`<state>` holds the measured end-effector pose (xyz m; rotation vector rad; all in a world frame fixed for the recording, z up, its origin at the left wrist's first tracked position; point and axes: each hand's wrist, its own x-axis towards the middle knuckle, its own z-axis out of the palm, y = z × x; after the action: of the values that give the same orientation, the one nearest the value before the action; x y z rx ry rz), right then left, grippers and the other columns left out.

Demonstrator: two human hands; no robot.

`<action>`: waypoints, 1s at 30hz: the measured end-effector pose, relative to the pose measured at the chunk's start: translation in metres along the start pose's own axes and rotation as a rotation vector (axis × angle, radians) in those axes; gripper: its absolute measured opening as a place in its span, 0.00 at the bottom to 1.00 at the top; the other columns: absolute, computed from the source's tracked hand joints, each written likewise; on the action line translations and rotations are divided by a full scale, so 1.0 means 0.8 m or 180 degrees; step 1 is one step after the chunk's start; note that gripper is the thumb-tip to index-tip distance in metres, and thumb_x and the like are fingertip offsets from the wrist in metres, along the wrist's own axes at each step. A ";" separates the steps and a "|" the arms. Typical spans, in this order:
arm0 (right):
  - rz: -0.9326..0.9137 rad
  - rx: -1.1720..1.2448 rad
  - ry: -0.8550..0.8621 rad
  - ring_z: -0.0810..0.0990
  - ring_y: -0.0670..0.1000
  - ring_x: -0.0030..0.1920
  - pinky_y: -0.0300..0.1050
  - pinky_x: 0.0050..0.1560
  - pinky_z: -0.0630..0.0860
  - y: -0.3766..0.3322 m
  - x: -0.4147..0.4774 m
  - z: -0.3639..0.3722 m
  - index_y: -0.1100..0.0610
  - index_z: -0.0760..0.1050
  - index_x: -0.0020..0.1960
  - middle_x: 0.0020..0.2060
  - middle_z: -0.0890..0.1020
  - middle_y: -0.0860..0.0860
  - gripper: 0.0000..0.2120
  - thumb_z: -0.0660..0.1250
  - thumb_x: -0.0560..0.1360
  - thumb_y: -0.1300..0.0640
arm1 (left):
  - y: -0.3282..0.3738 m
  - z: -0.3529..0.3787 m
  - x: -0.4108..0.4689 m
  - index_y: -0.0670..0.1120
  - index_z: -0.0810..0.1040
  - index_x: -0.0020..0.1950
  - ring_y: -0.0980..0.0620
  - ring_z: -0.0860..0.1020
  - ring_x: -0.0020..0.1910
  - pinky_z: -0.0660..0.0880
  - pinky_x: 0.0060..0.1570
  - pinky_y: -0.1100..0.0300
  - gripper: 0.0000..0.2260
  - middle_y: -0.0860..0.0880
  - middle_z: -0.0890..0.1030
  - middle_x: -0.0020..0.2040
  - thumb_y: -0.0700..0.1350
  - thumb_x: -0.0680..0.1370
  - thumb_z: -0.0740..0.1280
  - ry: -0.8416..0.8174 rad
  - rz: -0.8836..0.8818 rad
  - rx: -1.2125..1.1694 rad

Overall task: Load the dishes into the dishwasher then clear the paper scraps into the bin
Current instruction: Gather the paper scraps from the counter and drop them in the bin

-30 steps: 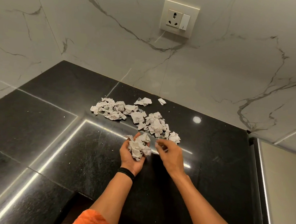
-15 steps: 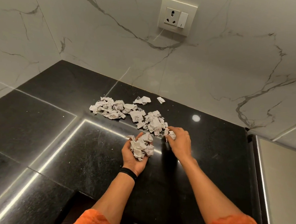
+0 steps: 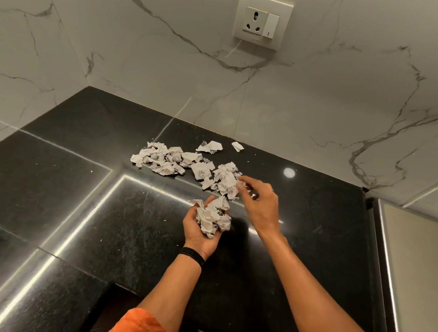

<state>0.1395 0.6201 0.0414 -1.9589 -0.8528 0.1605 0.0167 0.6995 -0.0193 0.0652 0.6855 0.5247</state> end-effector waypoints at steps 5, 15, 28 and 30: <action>-0.0071 -0.0177 -0.0831 0.75 0.42 0.60 0.41 0.58 0.75 -0.010 -0.003 0.011 0.44 0.83 0.60 0.54 0.84 0.38 0.14 0.70 0.77 0.42 | -0.011 0.007 0.003 0.43 0.76 0.71 0.41 0.77 0.63 0.64 0.74 0.46 0.23 0.40 0.76 0.69 0.53 0.80 0.60 -0.0043 -0.0232 -0.0052; 0.0707 -0.1043 -0.0659 0.78 0.51 0.64 0.50 0.66 0.72 0.062 0.012 -0.031 0.50 0.79 0.66 0.63 0.81 0.48 0.16 0.69 0.78 0.55 | -0.005 0.015 -0.001 0.42 0.77 0.68 0.39 0.77 0.65 0.71 0.66 0.44 0.23 0.37 0.79 0.66 0.53 0.82 0.55 -0.0143 -0.0073 0.0054; 0.0580 -0.0057 -0.0154 0.78 0.41 0.59 0.38 0.59 0.76 0.043 -0.021 -0.022 0.45 0.78 0.66 0.60 0.81 0.41 0.19 0.73 0.76 0.51 | -0.008 0.008 0.004 0.42 0.78 0.68 0.38 0.77 0.65 0.74 0.61 0.44 0.23 0.36 0.79 0.65 0.54 0.82 0.56 -0.0078 -0.0091 0.0164; 0.0465 0.0278 -0.0325 0.79 0.39 0.57 0.30 0.54 0.75 0.017 -0.019 -0.018 0.45 0.78 0.66 0.59 0.81 0.40 0.19 0.73 0.76 0.52 | -0.008 0.007 0.005 0.42 0.77 0.69 0.37 0.76 0.67 0.71 0.68 0.43 0.23 0.36 0.79 0.66 0.55 0.82 0.56 -0.0059 -0.0125 0.0189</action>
<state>0.1416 0.5963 0.0343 -1.9438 -0.7548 0.3802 0.0259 0.6964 -0.0185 0.1118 0.6830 0.4655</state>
